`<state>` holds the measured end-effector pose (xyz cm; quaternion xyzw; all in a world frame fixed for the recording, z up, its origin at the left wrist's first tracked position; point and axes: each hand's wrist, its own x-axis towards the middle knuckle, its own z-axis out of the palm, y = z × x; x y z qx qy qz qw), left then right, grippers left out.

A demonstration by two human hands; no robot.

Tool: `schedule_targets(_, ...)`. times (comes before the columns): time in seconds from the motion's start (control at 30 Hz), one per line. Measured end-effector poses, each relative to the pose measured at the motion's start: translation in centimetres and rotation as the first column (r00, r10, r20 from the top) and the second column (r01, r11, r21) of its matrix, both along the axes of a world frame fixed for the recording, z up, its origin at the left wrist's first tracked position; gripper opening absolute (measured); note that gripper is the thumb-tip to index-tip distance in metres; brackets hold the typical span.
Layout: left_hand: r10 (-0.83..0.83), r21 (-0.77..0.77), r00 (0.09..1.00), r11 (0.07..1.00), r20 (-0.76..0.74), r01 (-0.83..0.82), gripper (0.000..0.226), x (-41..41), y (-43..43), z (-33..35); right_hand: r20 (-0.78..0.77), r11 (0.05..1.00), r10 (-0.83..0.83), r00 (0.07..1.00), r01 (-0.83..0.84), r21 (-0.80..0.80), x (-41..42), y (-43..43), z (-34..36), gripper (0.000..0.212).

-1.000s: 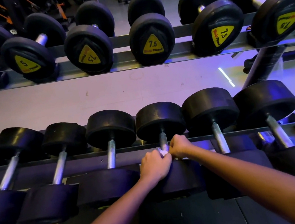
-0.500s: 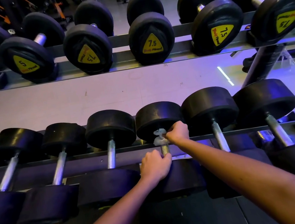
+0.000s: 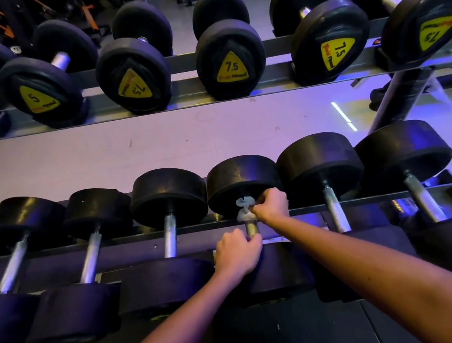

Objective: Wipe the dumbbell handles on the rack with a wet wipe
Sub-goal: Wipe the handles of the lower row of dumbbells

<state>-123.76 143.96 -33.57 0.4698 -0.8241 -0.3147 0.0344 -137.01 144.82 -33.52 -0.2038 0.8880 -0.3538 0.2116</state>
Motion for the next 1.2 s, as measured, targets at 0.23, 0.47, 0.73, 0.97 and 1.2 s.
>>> schedule_targets(0.23, -0.002, -0.021, 1.000, 1.000, 0.005, 0.002, 0.045, -0.1, 0.0, 0.2, 0.033, 0.999, 0.042, 0.999, -0.042, 0.009, 0.3, 0.2, 0.2, 0.020)
schedule_targets(0.47, -0.001, -0.022, 1.000, 1.000, 0.016, 0.002, 0.044, 0.0, 0.2, 0.3, 0.013, 0.999, 0.046, 0.999, -0.046, 0.023, -0.1, 0.1, 0.3, 0.017)
schedule_targets(0.73, -0.024, -0.019, 0.999, 1.000, 0.030, 0.024, 0.037, 0.0, 0.1, 0.5, 0.056, 0.903, 0.330, 0.942, -0.332, 0.273, 0.4, 2.3, 0.3, 0.016)
schedule_targets(0.97, -0.011, -0.002, 0.999, 1.000, 0.036, 0.011, 0.037, 0.0, 0.2, 0.8, 0.127, 0.824, 0.465, 0.876, -0.481, 0.299, 0.5, 3.2, 1.0, 0.042)
schedule_targets(1.2, -0.004, -0.013, 0.999, 1.000, 0.043, 0.004, 0.041, -0.2, 0.3, 1.0, 0.117, 0.900, 0.366, 0.923, -0.383, 0.209, 0.3, 3.8, 0.3, 0.025)
